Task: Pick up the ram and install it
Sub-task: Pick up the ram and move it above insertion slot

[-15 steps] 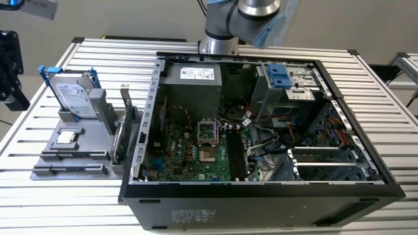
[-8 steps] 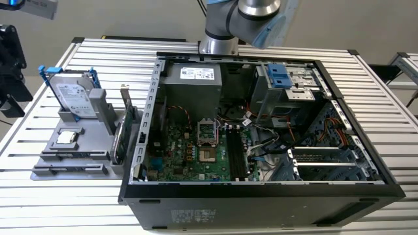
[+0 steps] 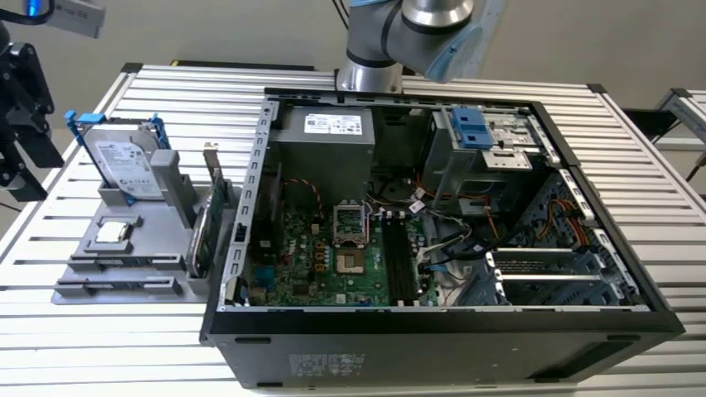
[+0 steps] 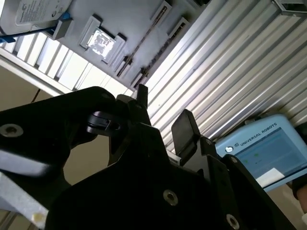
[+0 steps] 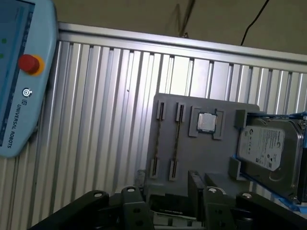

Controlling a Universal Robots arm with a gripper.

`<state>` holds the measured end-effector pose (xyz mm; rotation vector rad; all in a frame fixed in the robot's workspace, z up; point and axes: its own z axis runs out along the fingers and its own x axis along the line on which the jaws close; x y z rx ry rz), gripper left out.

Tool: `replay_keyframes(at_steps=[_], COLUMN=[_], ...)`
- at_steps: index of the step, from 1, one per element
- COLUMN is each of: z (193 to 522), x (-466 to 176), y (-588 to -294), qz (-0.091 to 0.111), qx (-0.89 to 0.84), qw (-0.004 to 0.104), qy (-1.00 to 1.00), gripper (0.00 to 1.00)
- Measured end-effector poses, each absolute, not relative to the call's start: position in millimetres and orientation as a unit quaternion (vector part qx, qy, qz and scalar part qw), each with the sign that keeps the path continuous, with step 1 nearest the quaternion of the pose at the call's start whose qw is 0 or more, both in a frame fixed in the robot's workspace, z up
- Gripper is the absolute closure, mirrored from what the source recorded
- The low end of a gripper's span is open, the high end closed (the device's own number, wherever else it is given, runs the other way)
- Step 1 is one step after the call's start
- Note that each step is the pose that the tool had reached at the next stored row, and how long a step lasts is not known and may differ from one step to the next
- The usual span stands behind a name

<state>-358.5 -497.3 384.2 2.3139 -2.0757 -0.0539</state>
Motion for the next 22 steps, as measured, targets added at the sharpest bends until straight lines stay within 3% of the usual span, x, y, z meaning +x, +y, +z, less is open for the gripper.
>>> replay_keyframes(at_steps=[8, 14, 22], z=[370.6, 363.5, 362.5], x=[-360.9, -363.8, -363.8], y=[-491.0, -486.4, -486.2], qz=[-0.015, -0.005, -0.005], qx=[0.733, 0.733, 0.733], qw=[0.016, 0.007, 0.007], qy=[-0.68, -0.68, -0.68], gripper=[0.0, 0.0, 0.0])
